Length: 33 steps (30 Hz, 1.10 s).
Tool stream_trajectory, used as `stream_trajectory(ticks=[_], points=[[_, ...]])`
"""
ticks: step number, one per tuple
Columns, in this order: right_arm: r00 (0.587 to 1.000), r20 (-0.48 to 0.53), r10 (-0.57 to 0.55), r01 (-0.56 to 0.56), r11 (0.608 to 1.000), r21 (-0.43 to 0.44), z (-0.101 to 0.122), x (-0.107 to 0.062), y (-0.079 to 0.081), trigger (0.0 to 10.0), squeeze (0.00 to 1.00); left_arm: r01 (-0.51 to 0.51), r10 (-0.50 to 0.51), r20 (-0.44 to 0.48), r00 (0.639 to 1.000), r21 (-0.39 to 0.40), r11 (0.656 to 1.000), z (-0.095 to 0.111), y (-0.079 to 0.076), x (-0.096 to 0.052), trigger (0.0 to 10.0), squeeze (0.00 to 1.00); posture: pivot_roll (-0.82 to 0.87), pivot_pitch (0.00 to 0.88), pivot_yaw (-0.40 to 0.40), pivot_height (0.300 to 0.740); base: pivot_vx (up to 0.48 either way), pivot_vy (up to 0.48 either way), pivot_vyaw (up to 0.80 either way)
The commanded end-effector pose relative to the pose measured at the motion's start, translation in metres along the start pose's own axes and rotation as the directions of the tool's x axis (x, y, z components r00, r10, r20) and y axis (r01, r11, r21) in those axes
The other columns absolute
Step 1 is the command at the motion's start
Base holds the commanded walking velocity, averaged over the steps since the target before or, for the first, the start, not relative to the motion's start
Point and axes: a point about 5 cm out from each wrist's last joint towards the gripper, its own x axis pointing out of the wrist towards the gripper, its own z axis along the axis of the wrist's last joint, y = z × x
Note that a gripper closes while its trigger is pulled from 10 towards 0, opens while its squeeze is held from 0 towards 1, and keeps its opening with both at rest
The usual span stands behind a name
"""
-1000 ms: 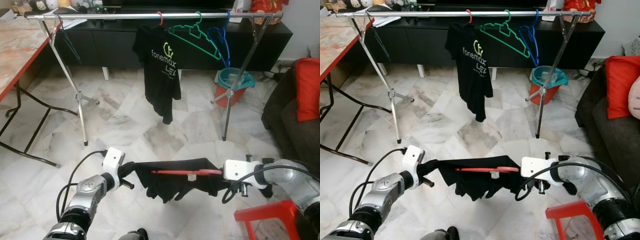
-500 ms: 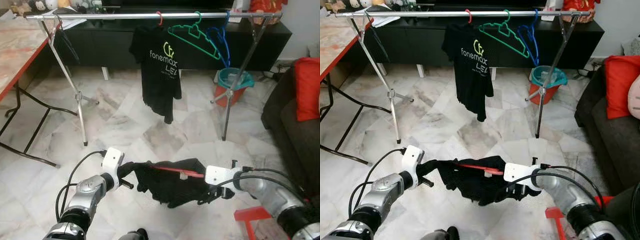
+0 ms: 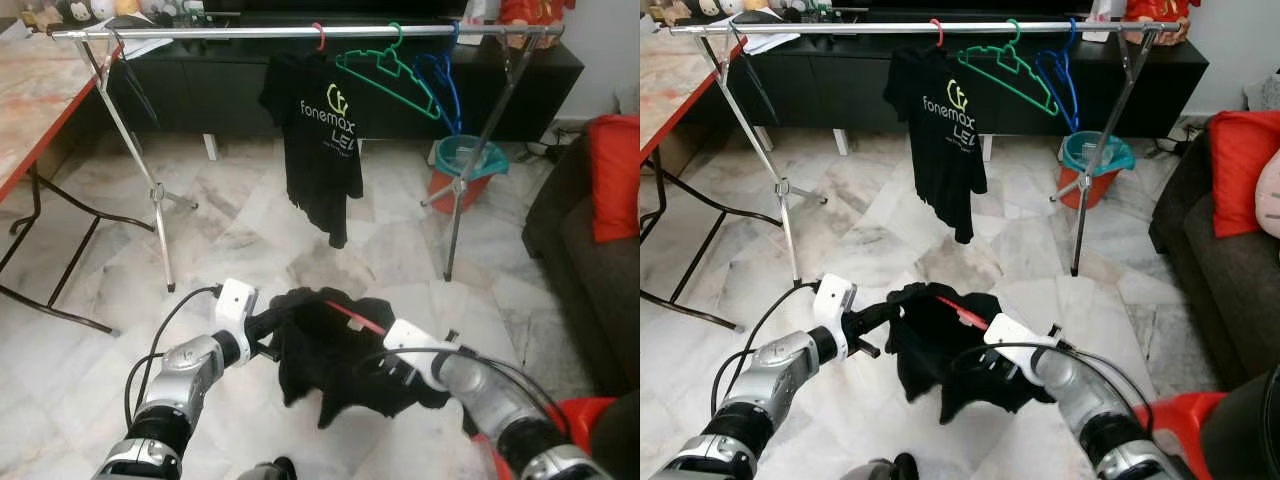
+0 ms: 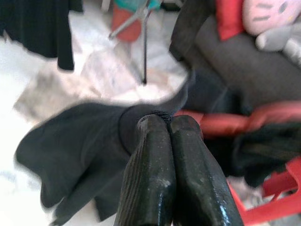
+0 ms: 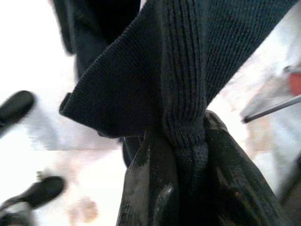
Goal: Hang hanger
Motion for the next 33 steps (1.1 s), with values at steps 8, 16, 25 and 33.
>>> stream_trajectory(ticks=[8, 16, 25, 33], points=[[0.997, -0.054, -0.051, 0.058, 0.989, 0.138, -0.004, 0.006, 0.008, 0.0, 0.00, 0.111, -0.113, 0.107, 0.988, 0.023, 0.994, 0.038, -0.017, 0.010, 10.0, 0.00, 0.08, 0.084, 0.003, 0.736, 0.000, 0.000, 0.00], [0.979, 0.052, -0.196, 0.152, 0.878, 0.454, 0.017, 0.008, -0.009, 0.0, 0.00, 0.199, -0.200, 0.061, 0.978, 0.025, 0.980, 0.035, -0.029, 0.005, 10.0, 0.00, 0.09, 0.080, 0.005, 0.736, 0.000, 0.000, 0.00], [0.961, 0.173, -0.216, 0.058, 0.767, 0.639, 0.043, 0.008, -0.022, 0.0, 0.00, 0.253, -0.253, -0.005, 0.967, 0.041, 0.967, 0.028, -0.039, 0.001, 10.0, 0.00, 0.11, 0.088, -0.001, 0.736, 0.000, 0.000, 0.00], [0.928, 0.297, -0.227, -0.048, 0.715, 0.697, 0.059, 0.005, -0.034, 0.0, 0.00, 0.292, -0.274, -0.159, 0.948, 0.101, 0.951, 0.004, -0.044, -0.004, 10.0, 0.00, 0.10, 0.098, -0.003, 0.736, 0.000, 0.000, 0.00]])
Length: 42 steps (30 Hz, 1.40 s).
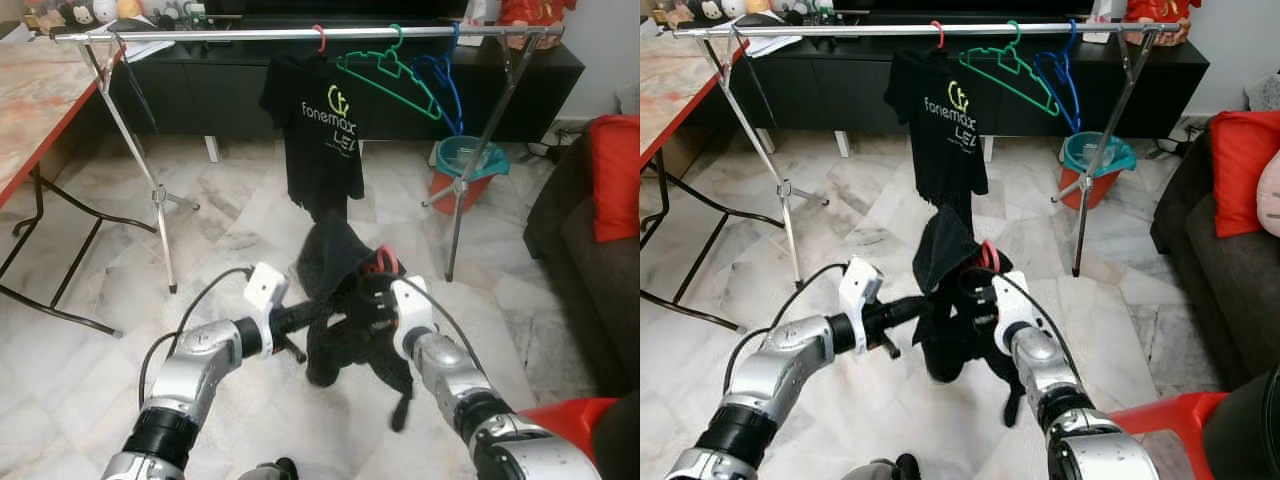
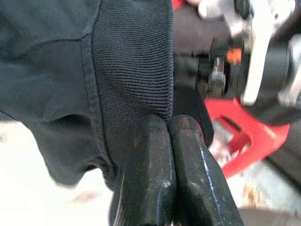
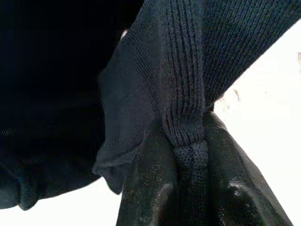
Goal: Hang hanger
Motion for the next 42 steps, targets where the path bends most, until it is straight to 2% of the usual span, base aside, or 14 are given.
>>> stream_trajectory(ticks=[1, 3, 5, 6, 14, 15, 27, 28, 32, 34, 36, 38, 39, 42], points=[[0.998, 0.065, -0.015, 0.013, 1.000, 0.027, 0.015, 0.001, -0.006, 0.0, 0.00, 0.038, -0.037, -0.040, 0.998, 0.017, 0.999, -0.006, -0.006, 0.000, 10.0, 0.00, 0.10, 0.098, -0.004, 0.736, 0.000, 0.000, 0.00], [0.995, 0.097, 0.002, -0.008, 0.998, 0.061, 0.019, 0.000, -0.009, 0.0, 0.00, 0.046, -0.041, -0.119, 0.992, 0.044, 0.998, -0.018, -0.007, -0.004, 10.0, 0.00, 0.10, 0.101, -0.004, 0.736, 0.000, 0.000, 0.00], [0.995, 0.097, 0.002, -0.008, 0.998, 0.061, 0.019, 0.000, -0.009, 0.0, 0.00, 0.046, -0.041, -0.119, 0.992, 0.044, 0.998, -0.018, -0.007, -0.004, 10.0, 0.00, 0.10, 0.101, -0.004, 0.736, 0.000, 0.000, 0.00], [0.992, 0.126, 0.019, -0.029, 0.997, 0.076, 0.025, 0.000, -0.010, 0.0, 0.00, 0.029, -0.018, -0.162, 0.987, 0.067, 0.997, -0.025, -0.004, -0.006, 10.0, 0.00, 0.10, 0.103, -0.003, 0.736, 0.000, 0.000, 0.00], [0.988, 0.144, 0.053, -0.062, 0.996, 0.064, 0.030, 0.000, -0.009, 0.0, 0.00, 0.041, -0.024, -0.194, 0.981, 0.081, 0.996, -0.031, -0.006, -0.006, 10.0, 0.00, 0.09, 0.103, -0.006, 0.736, 0.000, 0.000, 0.00], [0.988, 0.144, 0.059, -0.068, 0.996, 0.060, 0.030, 0.000, -0.009, 0.0, 0.00, 0.045, -0.029, -0.191, 0.981, 0.077, 0.996, -0.031, -0.007, -0.005, 10.0, 1.00, 0.09, 0.103, -0.006, 0.736, 0.000, 0.000, 0.00], [0.978, 0.118, 0.171, -0.171, 0.985, -0.014, 0.023, -0.002, -0.002, 0.0, 0.00, 0.031, -0.019, -0.134, 0.991, 0.087, 0.996, -0.021, -0.005, -0.006, 10.0, 1.00, 0.09, 0.104, -0.008, 0.736, 0.000, 0.000, 0.00], [0.969, 0.120, 0.216, -0.210, 0.976, -0.060, 0.023, -0.004, -0.004, 0.0, 0.00, 0.026, -0.015, -0.121, 0.992, 0.089, 0.996, -0.018, -0.004, -0.008, 10.0, 1.00, 0.09, 0.103, -0.010, 0.736, 0.000, 0.000, 0.00], [0.961, 0.104, 0.257, -0.247, 0.964, -0.103, 0.021, -0.007, -0.007, 0.0, 0.00, -0.010, 0.020, -0.096, 0.995, 0.101, 0.995, -0.012, 0.003, -0.015, 10.0, 1.00, 0.09, 0.106, -0.011, 0.736, 0.000, 0.000, 0.00], [0.937, 0.074, 0.341, -0.324, 0.930, -0.176, 0.018, -0.013, -0.010, 0.0, 0.00, -0.063, 0.069, -0.049, 0.996, 0.122, 0.991, 0.002, 0.015, -0.028, 10.0, 1.00, 0.09, 0.108, -0.013, 0.736, 0.000, 0.000, 0.00], [0.929, 0.070, 0.363, -0.344, 0.919, -0.193, 0.018, -0.014, -0.011, 0.0, 0.00, -0.068, 0.074, -0.040, 0.996, 0.126, 0.990, 0.005, 0.017, -0.031, 10.0, 1.00, 0.09, 0.108, -0.013, 0.736, 0.000, 0.000, 0.00], [0.908, 0.049, 0.415, -0.392, 0.887, -0.242, 0.016, -0.020, -0.016, 0.0, 0.00, -0.056, 0.057, -0.006, 0.998, 0.128, 0.990, 0.017, 0.020, -0.041, 10.0, 1.00, 0.10, 0.109, -0.013, 0.736, 0.000, 0.000, 0.00], [0.896, 0.020, 0.444, -0.421, 0.863, -0.280, 0.014, -0.026, -0.024, 0.0, 0.00, -0.034, 0.032, 0.016, 0.999, 0.137, 0.990, 0.028, 0.021, -0.050, 10.0, 1.00, 0.10, 0.109, -0.013, 0.736, 0.000, 0.000, 0.00], [0.885, -0.006, 0.466, -0.445, 0.841, -0.309, 0.014, -0.031, -0.031, 0.0, 0.00, -0.005, 0.002, 0.023, 1.000, 0.152, 0.988, 0.035, 0.021, -0.056, 10.0, 1.00, 0.09, 0.109, -0.011, 0.736, 0.000, 0.000, 0.00]])
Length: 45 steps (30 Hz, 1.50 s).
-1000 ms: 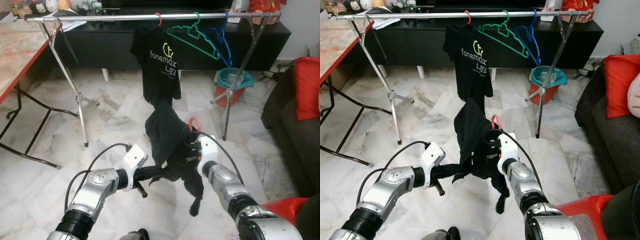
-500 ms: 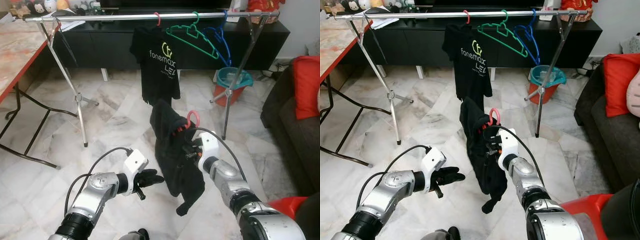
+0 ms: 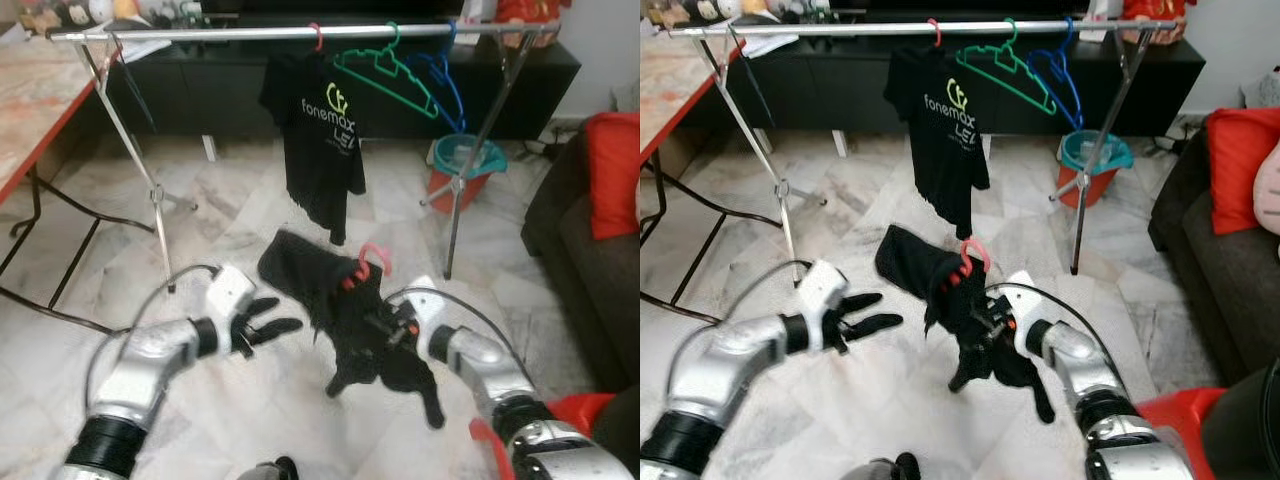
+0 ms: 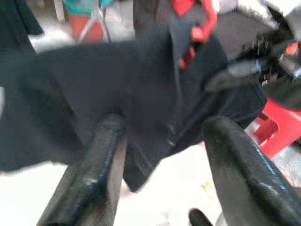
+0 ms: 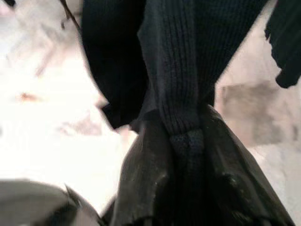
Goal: Hang hanger
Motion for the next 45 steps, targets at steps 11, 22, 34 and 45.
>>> stream_trajectory(ticks=[11, 22, 34, 45], points=[[0.966, -0.029, 0.256, -0.257, 0.950, -0.179, 0.019, -0.021, -0.005, 0.0, 0.00, 0.292, -0.291, -0.042, 0.956, 0.014, 0.956, 0.013, -0.023, 0.005, 10.0, 1.00, 0.10, 0.095, 0.005, 0.736, 0.000, 0.000, 0.00], [0.949, -0.034, 0.313, -0.313, 0.928, -0.203, 0.022, -0.024, -0.002, 0.0, 0.00, 0.359, -0.358, -0.070, 0.931, -0.003, 0.933, 0.009, -0.028, 0.013, 10.0, 1.00, 0.10, 0.092, 0.007, 0.736, 0.000, 0.000, 0.00], [0.949, -0.034, 0.313, -0.313, 0.928, -0.203, 0.022, -0.024, -0.002, 0.0, 0.00, 0.359, -0.358, -0.070, 0.931, -0.003, 0.933, 0.009, -0.028, 0.013, 10.0, 1.00, 0.10, 0.092, 0.007, 0.736, 0.000, 0.000, 0.00], [0.949, -0.034, 0.313, -0.313, 0.928, -0.203, 0.022, -0.024, -0.002, 0.0, 0.00, 0.359, -0.358, -0.070, 0.931, -0.003, 0.933, 0.009, -0.028, 0.013, 10.0, 1.00, 0.10, 0.092, 0.007, 0.736, 0.000, 0.000, 0.00]])
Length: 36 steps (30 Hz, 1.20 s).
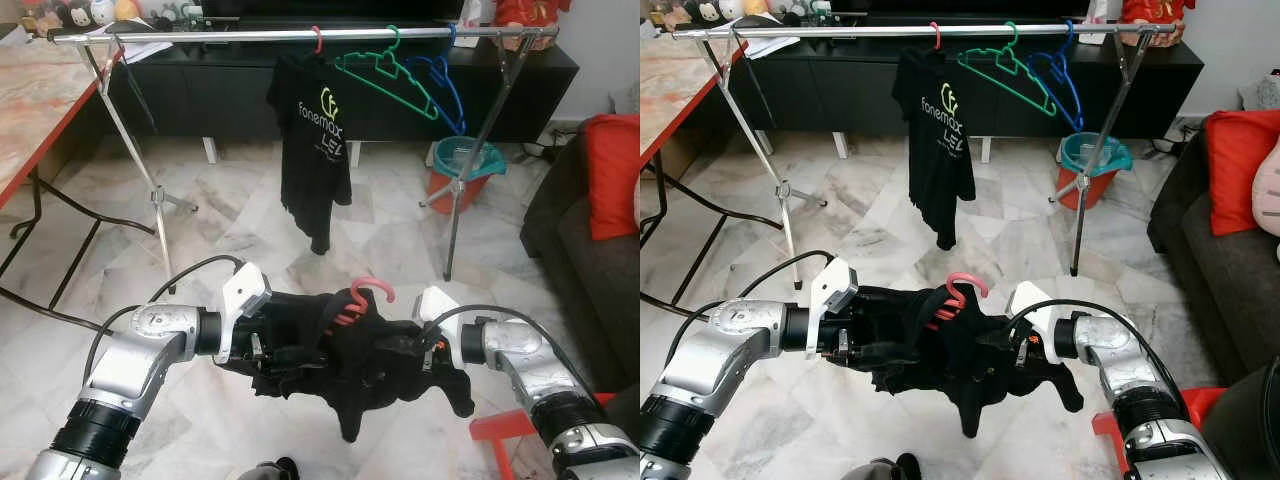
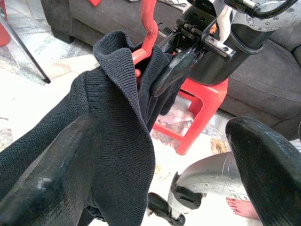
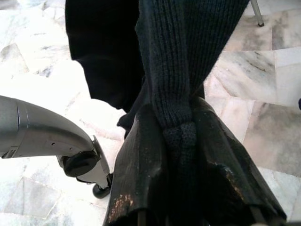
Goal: Hang hanger
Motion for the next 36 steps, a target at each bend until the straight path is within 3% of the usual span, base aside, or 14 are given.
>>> stream_trajectory(ticks=[1, 2, 3, 5, 16, 21, 28, 36], points=[[1.000, 0.026, -0.002, 0.003, 1.000, -0.017, 0.005, -0.002, -0.002, 0.0, 0.00, 0.007, -0.007, -0.006, 1.000, -0.005, 1.000, -0.001, 0.000, 0.000, 10.0, 1.00, 0.10, 0.092, 0.007, 0.736, 0.000, 0.000, 0.00], [1.000, 0.028, 0.010, -0.010, 1.000, -0.020, 0.006, -0.003, -0.001, 0.0, 0.00, 0.016, -0.016, -0.019, 1.000, -0.004, 1.000, -0.002, 0.001, 0.002, 10.0, 1.00, 0.09, 0.089, 0.010, 0.736, 0.000, 0.000, 0.00], [0.999, 0.028, 0.026, -0.025, 0.999, -0.036, 0.007, -0.002, 0.003, 0.0, 0.00, 0.020, -0.017, -0.021, 1.000, 0.124, 0.992, 0.009, 0.001, 0.017, 10.0, 0.00, 0.09, 0.131, 0.045, 0.736, 0.000, 0.000, 0.00], [0.999, 0.026, 0.047, -0.046, 0.997, -0.059, 0.008, 0.002, 0.009, 0.0, 0.00, 0.011, -0.014, 0.009, 1.000, 0.323, 0.946, 0.030, -0.002, 0.041, 10.0, 0.00, 0.09, 0.133, 0.048, 0.736, 0.000, 0.000, 0.00], [0.998, 0.027, 0.048, -0.046, 0.997, -0.062, 0.009, 0.003, 0.010, 0.0, 0.00, 0.054, -0.046, -0.031, 0.998, 0.316, 0.947, 0.026, -0.005, 0.040, 10.0, 0.00, 0.10, 0.134, 0.050, 0.736, 0.000, 0.000, 0.00], [0.999, 0.020, 0.044, -0.042, 0.997, -0.065, 0.011, 0.000, 0.010, 0.0, 0.00, 0.026, 0.004, -0.087, 0.996, 0.344, 0.939, 0.017, 0.007, 0.033, 10.0, 0.00, 0.10, 0.132, 0.050, 0.736, 0.000, 0.000, 0.00], [0.998, 0.027, 0.057, -0.054, 0.996, -0.074, 0.014, -0.001, 0.010, 0.0, 0.00, -0.088, 0.117, -0.091, 0.989, 0.275, 0.957, -0.001, 0.022, 0.031, 10.0, 0.00, 0.09, 0.130, 0.048, 0.736, 0.000, 0.000, 0.00], [0.997, 0.027, 0.078, -0.076, 0.994, -0.080, 0.016, -0.002, 0.013, 0.0, 0.00, -0.068, 0.091, -0.088, 0.992, 0.237, 0.969, -0.009, 0.021, 0.037, 10.0, 0.00, 0.08, 0.131, 0.039, 0.736, 0.000, 0.000, 0.00]])
